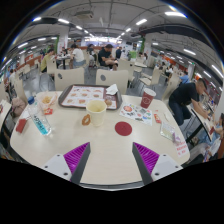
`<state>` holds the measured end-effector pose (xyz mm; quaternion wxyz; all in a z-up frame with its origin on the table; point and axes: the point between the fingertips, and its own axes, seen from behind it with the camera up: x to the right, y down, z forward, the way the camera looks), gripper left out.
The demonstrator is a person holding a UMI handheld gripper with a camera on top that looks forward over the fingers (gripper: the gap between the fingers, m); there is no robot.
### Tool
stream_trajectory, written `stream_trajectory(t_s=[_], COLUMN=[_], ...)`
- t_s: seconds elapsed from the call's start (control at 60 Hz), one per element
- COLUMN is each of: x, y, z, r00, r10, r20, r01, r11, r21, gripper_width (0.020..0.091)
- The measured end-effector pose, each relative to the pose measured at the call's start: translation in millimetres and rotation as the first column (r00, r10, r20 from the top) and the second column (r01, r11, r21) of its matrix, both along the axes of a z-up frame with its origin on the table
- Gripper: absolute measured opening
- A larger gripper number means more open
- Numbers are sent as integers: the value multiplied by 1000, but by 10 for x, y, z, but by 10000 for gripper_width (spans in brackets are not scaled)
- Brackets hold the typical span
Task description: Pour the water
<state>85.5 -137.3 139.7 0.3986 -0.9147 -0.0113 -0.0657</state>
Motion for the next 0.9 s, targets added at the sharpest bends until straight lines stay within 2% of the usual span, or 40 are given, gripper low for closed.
stream_trajectory(t_s=[0.25,0.517,0.733,0.9], x=[-479,-1792,-2850,-3136], y=[-177,-232,356,1029], z=[-105,-370,-418,-591], r00=[1000,987,957,962], r10=[-6,115,230,210], r20=[-8,-112,-175,-172], r01=[6,-117,-207,-170], r11=[1000,993,969,961], r21=[-28,-3,138,219], gripper_width=[856,859,858,858])
